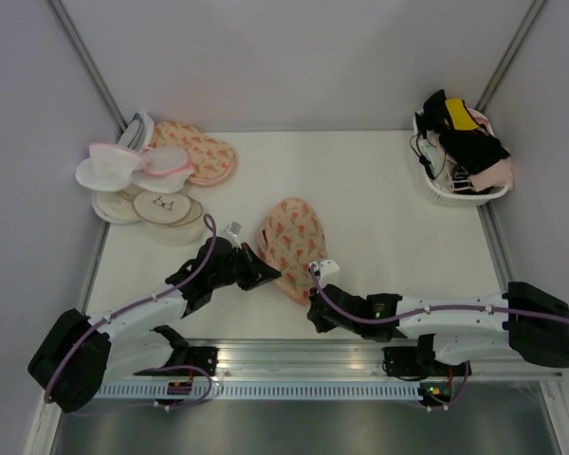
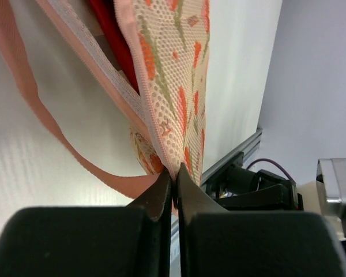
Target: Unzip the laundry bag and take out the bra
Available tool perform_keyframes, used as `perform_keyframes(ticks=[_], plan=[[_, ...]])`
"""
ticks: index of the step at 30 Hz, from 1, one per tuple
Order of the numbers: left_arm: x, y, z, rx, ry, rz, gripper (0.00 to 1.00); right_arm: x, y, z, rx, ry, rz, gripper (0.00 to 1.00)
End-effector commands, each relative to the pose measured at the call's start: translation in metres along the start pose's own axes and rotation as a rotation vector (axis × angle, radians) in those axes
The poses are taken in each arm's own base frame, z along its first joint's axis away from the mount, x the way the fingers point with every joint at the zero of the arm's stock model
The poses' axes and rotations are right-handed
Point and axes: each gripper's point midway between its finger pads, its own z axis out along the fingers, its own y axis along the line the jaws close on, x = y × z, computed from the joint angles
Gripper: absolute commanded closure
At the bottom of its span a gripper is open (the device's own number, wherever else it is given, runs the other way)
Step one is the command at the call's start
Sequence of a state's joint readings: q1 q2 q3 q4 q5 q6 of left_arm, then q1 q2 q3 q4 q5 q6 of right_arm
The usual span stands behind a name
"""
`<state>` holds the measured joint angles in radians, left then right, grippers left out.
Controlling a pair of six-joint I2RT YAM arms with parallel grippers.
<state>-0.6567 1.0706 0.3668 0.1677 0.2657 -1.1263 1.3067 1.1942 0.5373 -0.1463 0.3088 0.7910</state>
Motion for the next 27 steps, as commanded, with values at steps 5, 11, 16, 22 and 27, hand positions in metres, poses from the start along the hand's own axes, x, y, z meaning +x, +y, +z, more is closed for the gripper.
perform_keyframes(ticks=[5, 11, 16, 22, 27], plan=[[-0.026, -0.009, -0.004, 0.014, -0.007, 0.134, 0.98, 0.022, -0.083, -0.013, 0.363, 0.011, 0.049, 1.0], [-0.03, -0.016, -0.002, 0.027, 0.063, 0.23, 0.98, 0.007, -0.127, -0.005, 0.567, -0.014, 0.046, 0.99], [-0.031, -0.015, 0.0, 0.035, 0.122, 0.257, 0.98, -0.018, -0.15, -0.004, 0.708, -0.055, 0.074, 1.0], [-0.017, -0.015, -0.003, 0.073, 0.19, 0.252, 0.9, -0.033, -0.146, -0.001, 0.682, -0.061, 0.059, 0.98], [-0.016, -0.016, -0.01, 0.081, 0.158, 0.242, 0.31, -0.034, -0.117, -0.009, 0.504, -0.032, 0.027, 0.39]])
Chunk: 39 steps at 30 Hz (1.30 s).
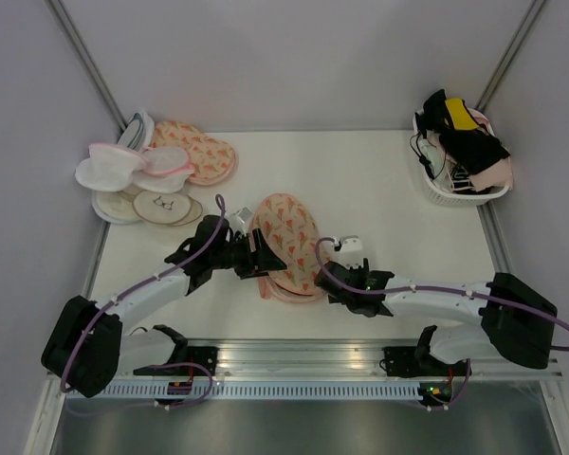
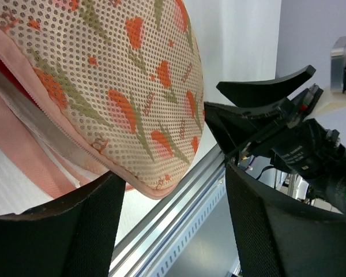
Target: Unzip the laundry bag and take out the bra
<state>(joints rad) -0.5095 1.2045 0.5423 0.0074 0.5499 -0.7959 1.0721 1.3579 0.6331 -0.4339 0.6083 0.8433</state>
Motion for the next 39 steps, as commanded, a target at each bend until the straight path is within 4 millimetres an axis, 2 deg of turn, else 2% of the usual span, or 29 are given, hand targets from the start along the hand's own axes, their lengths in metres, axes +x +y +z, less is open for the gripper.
perform_keyframes(ticks=[1, 2, 5, 7, 8, 9, 11, 12, 14, 17, 19, 20, 21, 27, 29, 30, 32, 35, 39], plan=[[-0.003, -0.011, -0.01, 0.045, -0.033, 0.04, 0.25, -0.006, 0.008, -0.023, -0.117, -0.008, -0.041, 0.34], [-0.004, -0.014, -0.013, 0.054, -0.044, 0.041, 0.22, -0.007, 0.011, -0.028, -0.147, -0.006, -0.042, 0.26], [-0.005, -0.018, -0.02, 0.059, -0.073, 0.033, 0.18, -0.006, 0.032, -0.054, -0.303, 0.021, -0.073, 0.13], [-0.005, -0.007, -0.024, -0.001, -0.107, 0.005, 0.17, -0.012, 0.048, -0.075, -0.385, 0.003, -0.109, 0.13], [-0.009, -0.012, -0.033, 0.002, -0.153, 0.019, 0.17, -0.013, 0.052, -0.082, -0.4, -0.004, -0.128, 0.13], [-0.011, 0.0, -0.037, -0.054, -0.192, 0.003, 0.16, -0.017, 0.064, -0.095, -0.434, -0.026, -0.15, 0.13], [-0.014, 0.001, -0.051, -0.072, -0.264, 0.0, 0.13, -0.021, 0.075, -0.102, -0.446, -0.04, -0.192, 0.13], [-0.014, 0.007, -0.057, -0.109, -0.29, -0.009, 0.13, -0.026, 0.077, -0.102, -0.434, -0.057, -0.198, 0.12], [-0.015, 0.006, -0.065, -0.11, -0.328, -0.02, 0.12, -0.032, 0.082, -0.099, -0.413, -0.073, -0.221, 0.12], [-0.01, 0.009, -0.08, -0.124, -0.376, -0.044, 0.12, -0.043, 0.111, -0.098, -0.424, -0.093, -0.279, 0.12], [-0.009, 0.008, -0.091, -0.121, -0.417, -0.061, 0.12, -0.051, 0.121, -0.095, -0.403, -0.111, -0.308, 0.12], [-0.006, 0.011, -0.093, -0.118, -0.422, -0.072, 0.12, -0.054, 0.129, -0.09, -0.379, -0.11, -0.341, 0.12], [-0.006, 0.003, -0.1, -0.08, -0.45, -0.079, 0.11, -0.056, 0.132, -0.086, -0.356, -0.115, -0.357, 0.12], [0.006, 0.007, -0.114, -0.055, -0.49, -0.143, 0.12, -0.062, 0.167, -0.06, -0.284, -0.108, -0.458, 0.12], [0.01, 0.006, -0.117, -0.034, -0.497, -0.151, 0.12, -0.053, 0.171, -0.044, -0.239, -0.083, -0.503, 0.13], [0.011, 0.006, -0.118, -0.031, -0.498, -0.158, 0.12, -0.06, 0.178, -0.043, -0.227, -0.096, -0.498, 0.14], [0.012, 0.005, -0.121, -0.021, -0.508, -0.16, 0.12, -0.054, 0.183, -0.031, -0.19, -0.075, -0.53, 0.14], [0.013, 0.004, -0.125, -0.016, -0.517, -0.157, 0.12, -0.055, 0.181, -0.019, -0.112, -0.081, -0.546, 0.16], [0.015, 0.006, -0.127, -0.022, -0.515, -0.151, 0.12, -0.065, 0.173, -0.013, -0.027, -0.115, -0.537, 0.19]])
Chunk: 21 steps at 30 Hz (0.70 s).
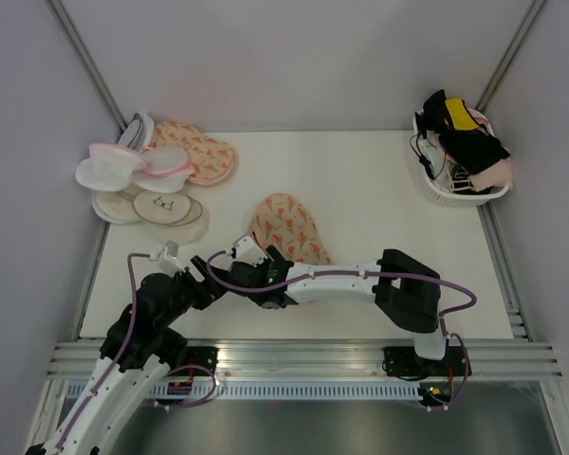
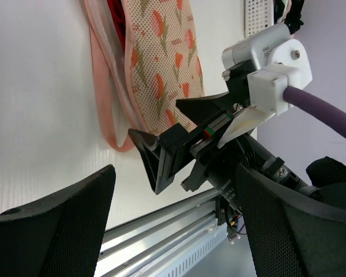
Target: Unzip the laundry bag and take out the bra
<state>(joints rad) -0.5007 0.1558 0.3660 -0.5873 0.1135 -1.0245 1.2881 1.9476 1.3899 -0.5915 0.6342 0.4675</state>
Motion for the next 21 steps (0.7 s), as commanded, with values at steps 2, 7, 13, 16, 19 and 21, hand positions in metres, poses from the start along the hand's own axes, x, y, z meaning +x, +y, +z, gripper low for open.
perform_keyframes(ticks=[2, 7, 13, 16, 19, 21], plan=[[-0.001, -0.008, -0.004, 0.03, 0.001, -0.023, 0.12, -0.013, -0.024, 0.0, 0.143, -0.029, 0.002, 0.22], [-0.003, -0.007, -0.009, 0.028, -0.019, -0.022, 0.12, -0.012, -0.045, 0.004, 0.186, -0.025, 0.038, 0.48], [-0.001, -0.003, -0.01, 0.018, -0.017, -0.022, 0.12, -0.013, -0.07, 0.002, 0.236, -0.028, 0.07, 0.95], [0.002, -0.001, -0.008, 0.013, -0.005, -0.027, 0.12, -0.018, -0.073, -0.005, 0.221, -0.049, 0.089, 0.99], [0.002, -0.001, -0.008, 0.012, -0.001, -0.028, 0.12, -0.025, -0.078, -0.015, 0.212, -0.073, 0.111, 1.0], [0.002, -0.001, -0.008, 0.012, -0.001, -0.029, 0.12, -0.026, -0.076, -0.02, 0.177, -0.075, 0.122, 1.0]])
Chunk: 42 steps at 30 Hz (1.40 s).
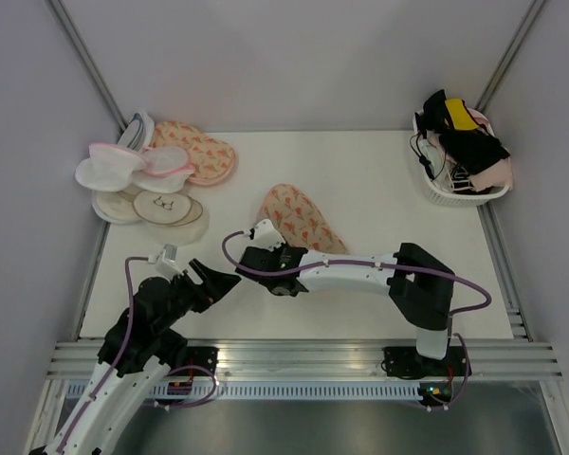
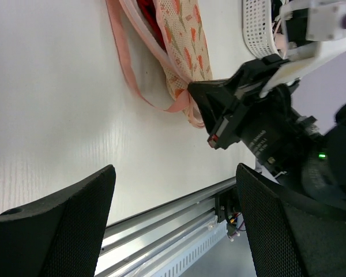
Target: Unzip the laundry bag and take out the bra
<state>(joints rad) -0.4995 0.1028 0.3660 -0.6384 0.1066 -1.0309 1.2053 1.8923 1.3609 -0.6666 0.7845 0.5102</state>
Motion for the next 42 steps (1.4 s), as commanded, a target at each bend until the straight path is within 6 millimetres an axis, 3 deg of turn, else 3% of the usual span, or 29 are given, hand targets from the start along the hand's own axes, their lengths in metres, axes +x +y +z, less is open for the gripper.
perform_keyframes(ticks=[1, 3, 6, 8, 9, 11, 12, 15, 17, 20, 21, 23, 24, 27, 28, 30, 31, 34, 37, 42], plan=[[0.0, -0.005, -0.002, 0.015, 0.007, -0.021, 0.12, -0.027, -0.011, -0.028, -0.066, -0.076, 0.077, 1.0], [0.0, -0.004, 0.0, 0.011, 0.005, -0.023, 0.12, -0.029, 0.0, -0.039, -0.179, -0.076, 0.113, 0.99], [0.006, 0.001, 0.008, 0.02, 0.018, -0.038, 0.12, -0.047, -0.004, -0.065, -0.3, -0.142, 0.23, 1.0], [0.009, -0.001, 0.013, 0.047, 0.028, -0.064, 0.12, -0.045, -0.009, -0.071, -0.32, -0.149, 0.268, 0.99], [0.009, -0.002, 0.02, 0.075, 0.022, -0.074, 0.12, -0.051, -0.015, -0.081, -0.342, -0.177, 0.303, 1.0], [0.013, -0.007, 0.027, 0.122, 0.033, -0.115, 0.11, -0.045, -0.02, -0.085, -0.355, -0.178, 0.333, 1.0], [0.013, -0.009, 0.036, 0.163, 0.031, -0.13, 0.12, -0.05, -0.028, -0.093, -0.369, -0.202, 0.365, 1.0], [0.026, -0.003, 0.048, 0.167, 0.093, -0.173, 0.12, -0.046, -0.059, -0.092, -0.321, -0.209, 0.502, 1.0], [0.027, -0.008, 0.05, 0.169, 0.116, -0.161, 0.12, -0.034, -0.104, -0.076, -0.132, -0.209, 0.635, 1.0], [0.031, -0.007, 0.052, 0.144, 0.149, -0.141, 0.12, 0.002, -0.161, -0.066, 0.087, -0.205, 0.863, 1.0], [0.029, -0.01, 0.051, 0.149, 0.148, -0.137, 0.12, 0.022, -0.177, -0.064, 0.147, -0.207, 0.969, 1.0], [0.028, -0.013, 0.05, 0.159, 0.144, -0.13, 0.12, 0.041, -0.195, -0.063, 0.215, -0.227, 1.048, 1.0], [0.027, -0.013, 0.049, 0.163, 0.141, -0.129, 0.12, 0.061, -0.205, -0.061, 0.257, -0.221, 1.101, 0.99], [0.024, -0.014, 0.046, 0.163, 0.123, -0.123, 0.12, 0.089, -0.217, -0.055, 0.304, -0.211, 1.135, 0.99], [0.024, -0.014, 0.046, 0.16, 0.123, -0.118, 0.12, 0.092, -0.217, -0.054, 0.301, -0.2, 1.094, 0.8], [0.024, -0.012, 0.044, 0.149, 0.123, -0.113, 0.12, 0.08, -0.205, -0.052, 0.21, -0.203, 1.064, 0.52], [0.025, -0.012, 0.044, 0.149, 0.125, -0.107, 0.12, 0.072, -0.197, -0.052, 0.152, -0.204, 1.015, 0.28], [0.025, -0.014, 0.042, 0.151, 0.128, -0.097, 0.12, 0.032, -0.161, -0.061, -0.11, -0.231, 0.836, 0.08], [0.024, -0.016, 0.039, 0.156, 0.128, -0.081, 0.12, 0.004, -0.13, -0.07, -0.307, -0.259, 0.693, 0.04], [0.024, -0.017, 0.035, 0.157, 0.134, -0.058, 0.12, -0.012, -0.096, -0.054, -0.431, -0.258, 0.623, 0.04]])
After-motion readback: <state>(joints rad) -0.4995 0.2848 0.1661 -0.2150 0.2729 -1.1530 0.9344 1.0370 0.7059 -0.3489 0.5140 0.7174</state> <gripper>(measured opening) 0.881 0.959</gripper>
